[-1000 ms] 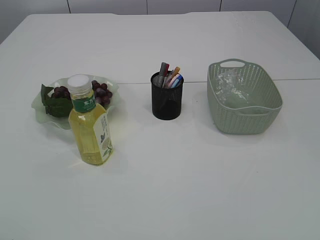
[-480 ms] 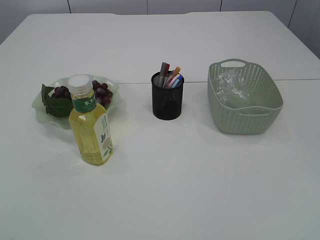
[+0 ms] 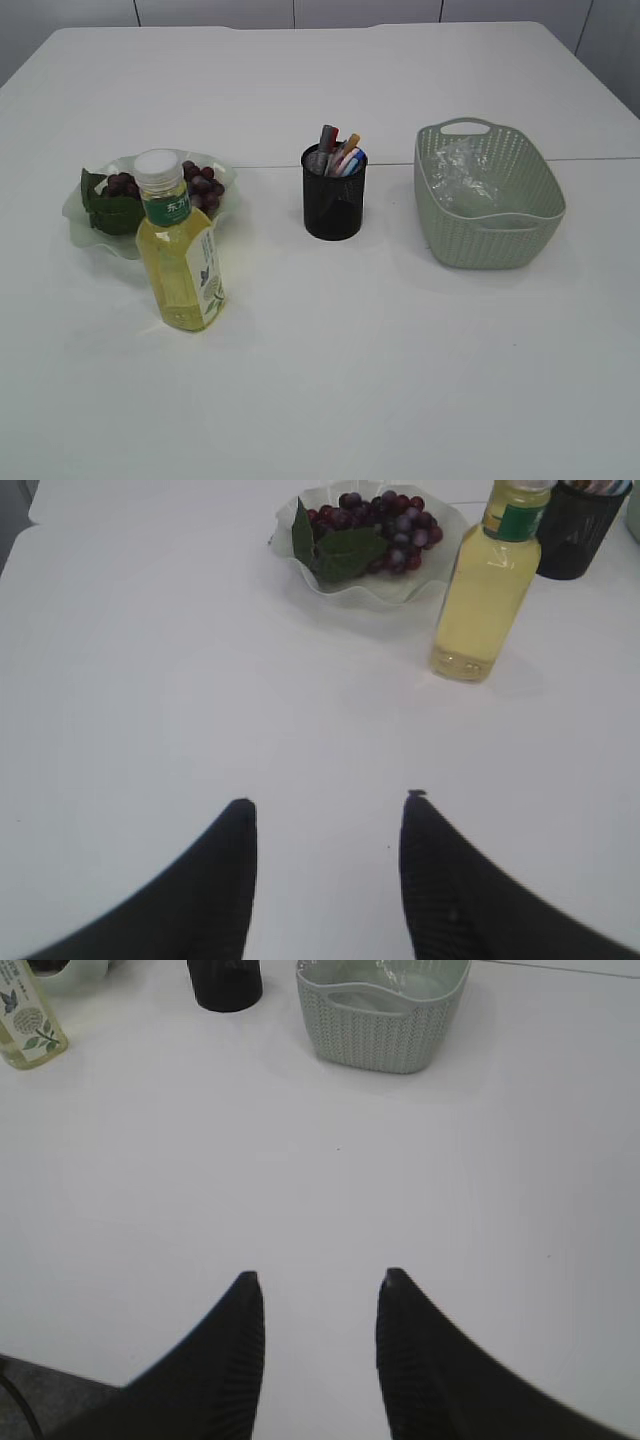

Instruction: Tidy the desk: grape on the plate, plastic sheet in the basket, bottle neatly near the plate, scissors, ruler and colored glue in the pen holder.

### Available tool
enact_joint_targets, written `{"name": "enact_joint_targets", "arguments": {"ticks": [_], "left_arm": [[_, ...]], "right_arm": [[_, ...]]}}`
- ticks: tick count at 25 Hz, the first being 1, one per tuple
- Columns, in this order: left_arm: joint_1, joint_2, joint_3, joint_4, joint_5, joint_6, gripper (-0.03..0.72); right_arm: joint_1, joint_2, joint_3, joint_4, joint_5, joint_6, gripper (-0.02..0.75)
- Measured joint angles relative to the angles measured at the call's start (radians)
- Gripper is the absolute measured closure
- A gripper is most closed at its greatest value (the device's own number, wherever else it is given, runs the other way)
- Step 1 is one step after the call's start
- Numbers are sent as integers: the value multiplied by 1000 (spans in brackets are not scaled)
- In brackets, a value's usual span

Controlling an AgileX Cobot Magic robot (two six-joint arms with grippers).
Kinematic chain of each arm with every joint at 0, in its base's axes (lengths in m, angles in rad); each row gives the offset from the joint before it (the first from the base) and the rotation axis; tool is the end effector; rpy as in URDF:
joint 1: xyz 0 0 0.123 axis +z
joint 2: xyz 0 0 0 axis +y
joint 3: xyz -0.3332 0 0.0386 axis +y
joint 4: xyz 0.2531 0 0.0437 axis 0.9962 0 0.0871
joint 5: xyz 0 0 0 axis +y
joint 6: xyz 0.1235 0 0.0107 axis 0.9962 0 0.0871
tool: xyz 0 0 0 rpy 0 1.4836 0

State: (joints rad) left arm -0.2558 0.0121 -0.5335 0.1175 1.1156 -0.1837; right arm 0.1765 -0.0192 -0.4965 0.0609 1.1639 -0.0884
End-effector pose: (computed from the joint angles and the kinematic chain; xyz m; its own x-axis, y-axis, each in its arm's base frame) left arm -0.0229 0.0195 0.2699 -0.4847 -0.0084 -0.8746 0.0996 0.9929 -0.0647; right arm -0.0312 0.0015 0.2522 -0.5079 -0.1557 -0.8472 -0.2551 0.9666 -0.0248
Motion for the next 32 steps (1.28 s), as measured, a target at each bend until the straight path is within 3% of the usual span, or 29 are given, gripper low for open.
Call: {"name": "enact_joint_targets", "arguments": {"ticks": [11, 15, 23, 32], "left_arm": [[0, 0, 5, -1, -6, 4, 370], [6, 0, 7, -8, -6, 4, 370], [172, 0, 7, -19, -8, 4, 376], [194, 0, 7, -26, -9, 4, 412]], "right_arm": [[0, 0, 0, 0, -2, -3, 458], [-53, 0, 0, 0, -2, -3, 458], [-175, 0, 0, 0, -2, -3, 458], [-181, 0, 0, -28, -2, -3, 458]]}}
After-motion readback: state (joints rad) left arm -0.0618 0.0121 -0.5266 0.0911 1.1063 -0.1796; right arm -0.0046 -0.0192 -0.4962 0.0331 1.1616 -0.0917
